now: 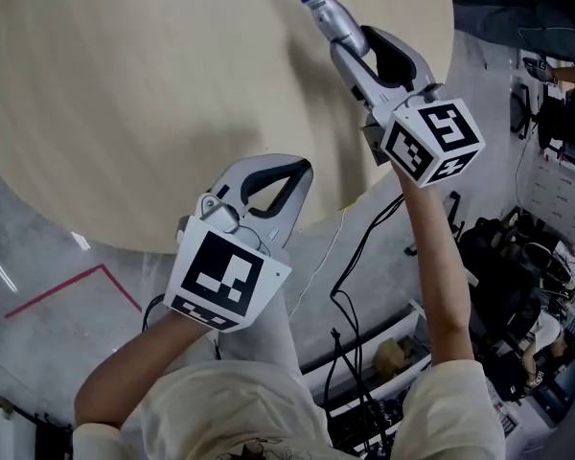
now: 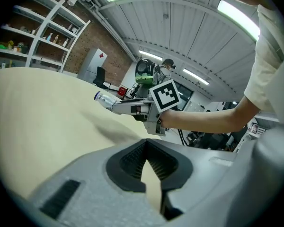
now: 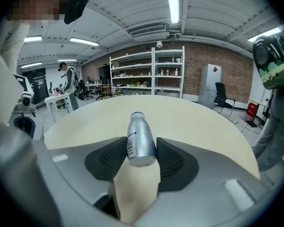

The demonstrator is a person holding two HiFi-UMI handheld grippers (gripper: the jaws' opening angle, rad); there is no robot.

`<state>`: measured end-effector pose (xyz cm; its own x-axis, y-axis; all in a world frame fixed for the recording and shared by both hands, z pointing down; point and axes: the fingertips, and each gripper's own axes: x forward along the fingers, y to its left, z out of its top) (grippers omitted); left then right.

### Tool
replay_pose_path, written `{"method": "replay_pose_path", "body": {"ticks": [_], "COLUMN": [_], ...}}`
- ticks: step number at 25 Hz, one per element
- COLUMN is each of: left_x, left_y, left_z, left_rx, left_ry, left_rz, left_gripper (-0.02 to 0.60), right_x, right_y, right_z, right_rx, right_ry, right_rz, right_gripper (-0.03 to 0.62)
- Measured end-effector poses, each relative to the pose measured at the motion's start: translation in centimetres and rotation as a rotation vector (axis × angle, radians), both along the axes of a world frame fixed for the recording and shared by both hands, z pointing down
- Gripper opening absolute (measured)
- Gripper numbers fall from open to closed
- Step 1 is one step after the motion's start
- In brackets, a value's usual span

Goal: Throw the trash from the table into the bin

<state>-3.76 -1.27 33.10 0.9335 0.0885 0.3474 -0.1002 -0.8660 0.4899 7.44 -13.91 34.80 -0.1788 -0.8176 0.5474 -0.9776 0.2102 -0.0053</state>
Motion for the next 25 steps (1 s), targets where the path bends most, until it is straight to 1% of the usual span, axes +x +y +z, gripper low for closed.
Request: {"method": "replay_pose_path", "body": {"ticks": [5, 12, 18, 25], "left_x": [2.5, 7.5, 10.2, 16.2], "left_y": [3.1, 8.8, 10.7, 16.8], "left_z": [0.5, 0.3, 2.1, 0.7], "left_rx": [-0.015, -0.013, -0.026, -0.034], "left_ry": [-0.012, -0.029, -0.041, -0.061], "left_rz": [0.069, 0.179, 0.268, 0.397], "left_gripper": [0.005, 0.005, 0.005, 0.005], "right_x": [3.2, 9.0, 12.7, 19.3], "right_y": [4.2, 11.3, 14.7, 22.8], "right_z": [0.7, 0.6, 2.5, 1.9], "right_rx": [-0.001, 0.006, 0.006, -0.001], "right_ry": [-0.019, -0.039, -0.056, -0.09], "right_rz": [0.072, 0.171, 0.272, 0.402], "right_gripper": [0.201, 0.201, 0.201, 0.201]}}
